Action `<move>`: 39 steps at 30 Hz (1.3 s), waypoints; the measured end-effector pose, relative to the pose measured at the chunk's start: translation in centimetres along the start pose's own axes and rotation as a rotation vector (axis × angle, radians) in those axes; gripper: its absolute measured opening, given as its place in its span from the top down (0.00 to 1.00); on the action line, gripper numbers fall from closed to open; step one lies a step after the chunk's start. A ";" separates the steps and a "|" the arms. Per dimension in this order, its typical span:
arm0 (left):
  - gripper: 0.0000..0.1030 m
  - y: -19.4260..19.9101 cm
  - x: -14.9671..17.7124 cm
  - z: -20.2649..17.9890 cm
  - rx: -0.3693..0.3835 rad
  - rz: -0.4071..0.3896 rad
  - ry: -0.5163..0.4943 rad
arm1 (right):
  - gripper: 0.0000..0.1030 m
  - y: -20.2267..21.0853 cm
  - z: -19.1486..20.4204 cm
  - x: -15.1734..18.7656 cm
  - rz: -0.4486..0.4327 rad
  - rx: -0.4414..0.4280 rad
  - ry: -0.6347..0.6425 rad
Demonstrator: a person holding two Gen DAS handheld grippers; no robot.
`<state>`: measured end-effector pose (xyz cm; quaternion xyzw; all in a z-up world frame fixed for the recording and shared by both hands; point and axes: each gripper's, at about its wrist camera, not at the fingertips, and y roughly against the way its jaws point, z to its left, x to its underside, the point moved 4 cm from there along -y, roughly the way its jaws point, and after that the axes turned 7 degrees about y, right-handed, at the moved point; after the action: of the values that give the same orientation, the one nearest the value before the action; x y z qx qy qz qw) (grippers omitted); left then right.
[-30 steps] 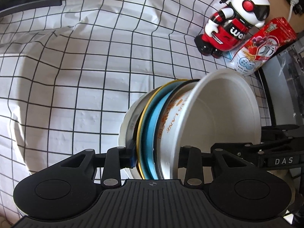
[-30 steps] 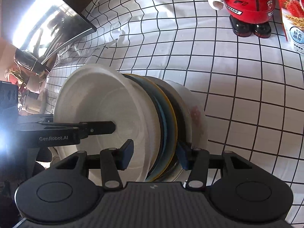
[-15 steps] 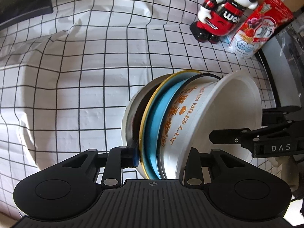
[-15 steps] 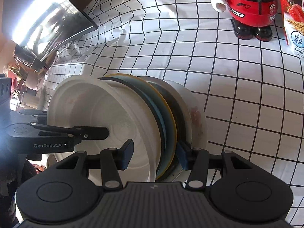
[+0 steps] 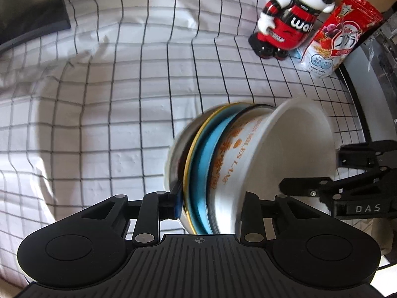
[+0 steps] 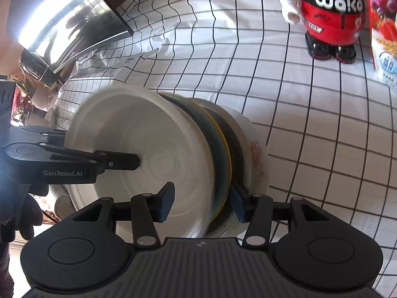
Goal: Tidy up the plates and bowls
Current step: 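Lower the nested bowls onto the steel bowl stack with both tools, then open both tools and pull them back from the bowl tower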
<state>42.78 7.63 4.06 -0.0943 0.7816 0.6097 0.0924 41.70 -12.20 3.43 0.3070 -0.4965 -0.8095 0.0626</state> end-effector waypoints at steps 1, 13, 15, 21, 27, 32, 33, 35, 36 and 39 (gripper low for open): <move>0.64 0.5 -0.2 -0.1 -0.012 -0.013 -0.009 | 0.53 0.6 0.2 -0.3 -0.020 0.015 0.024; 0.65 0.8 -0.5 -0.1 0.036 -0.003 -0.015 | 0.52 0.8 0.0 -0.5 -0.044 0.063 0.031; 0.64 0.4 -0.2 -0.3 0.043 -0.005 -0.029 | 0.51 0.7 -0.3 -0.4 -0.043 0.086 0.013; 0.64 0.3 -0.7 0.0 0.089 -0.023 -0.053 | 0.52 0.4 -0.9 0.0 -0.043 0.166 -0.050; 0.64 0.1 -1.2 0.4 0.151 -0.019 -0.114 | 0.51 0.1 -0.4 0.4 -0.056 0.277 -0.135; 0.64 0.0 -1.2 0.5 0.193 -0.046 -0.192 | 0.44 -0.1 -0.5 1.3 -0.073 0.362 -0.246; 0.64 0.0 -1.1 0.5 0.201 -0.056 -0.203 | 0.42 0.0 -0.5 1.6 -0.080 0.373 -0.267; 0.64 0.0 -1.0 0.6 0.222 -0.078 -0.206 | 0.42 0.1 -0.3 2.1 -0.092 0.386 -0.301; 0.64 0.0 -0.9 0.8 0.234 -0.090 -0.193 | 0.42 0.3 -0.1 2.3 -0.103 0.393 -0.307; 0.64 0.9 -0.6 1.9 0.280 -0.157 -0.125 | 0.42 1.4 1.1 2.9 -0.179 0.408 -0.267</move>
<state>43.17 9.69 4.65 -0.1031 0.8419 0.4903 0.2007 38.49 -13.25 3.66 0.2463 -0.6243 -0.7283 -0.1384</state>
